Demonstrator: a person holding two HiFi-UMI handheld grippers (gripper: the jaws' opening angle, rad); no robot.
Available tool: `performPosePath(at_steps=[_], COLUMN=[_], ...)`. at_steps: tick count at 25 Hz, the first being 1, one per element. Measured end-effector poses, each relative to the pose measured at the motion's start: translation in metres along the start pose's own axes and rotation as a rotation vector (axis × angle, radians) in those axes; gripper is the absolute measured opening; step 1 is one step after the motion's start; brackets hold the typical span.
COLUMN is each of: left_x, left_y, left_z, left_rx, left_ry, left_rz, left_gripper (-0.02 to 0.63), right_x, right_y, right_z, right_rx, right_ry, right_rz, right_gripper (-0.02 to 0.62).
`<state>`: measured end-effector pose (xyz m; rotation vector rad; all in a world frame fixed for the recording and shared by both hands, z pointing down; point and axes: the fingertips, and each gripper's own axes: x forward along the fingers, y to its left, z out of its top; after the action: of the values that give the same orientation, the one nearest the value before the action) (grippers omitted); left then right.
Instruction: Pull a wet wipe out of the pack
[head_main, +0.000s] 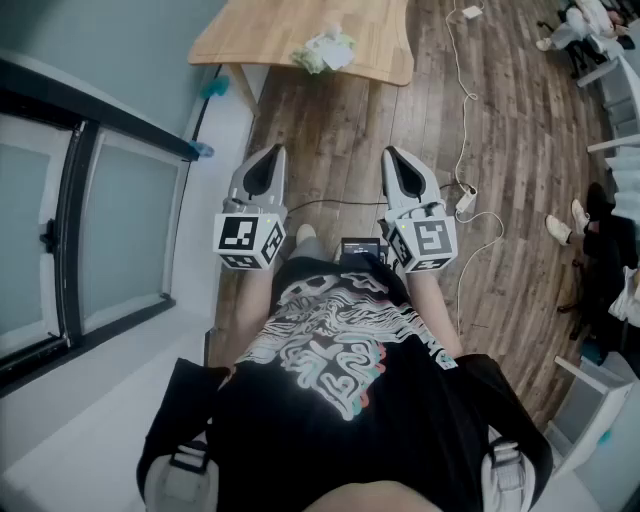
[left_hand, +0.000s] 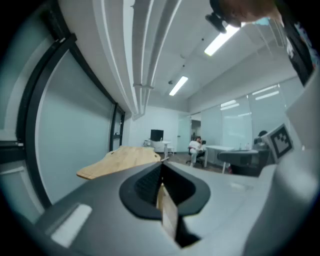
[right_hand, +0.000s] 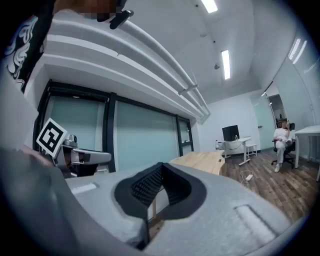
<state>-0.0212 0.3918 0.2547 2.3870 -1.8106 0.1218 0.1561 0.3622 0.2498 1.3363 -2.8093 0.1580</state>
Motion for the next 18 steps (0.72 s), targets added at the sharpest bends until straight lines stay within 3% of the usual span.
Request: performPosePath(at_steps=[18], left_x=[0.024], left_y=[0.003], left_z=[0.000], left_rx=[0.025], left_ry=[0.000], left_rz=[-0.004], left_gripper=[-0.014], right_x=[0.007], right_y=[-0.018], right_z=[0.007], right_rx=[-0.016], right_ry=[-0.015], right_rz=[-0.023], right_gripper=[-0.002])
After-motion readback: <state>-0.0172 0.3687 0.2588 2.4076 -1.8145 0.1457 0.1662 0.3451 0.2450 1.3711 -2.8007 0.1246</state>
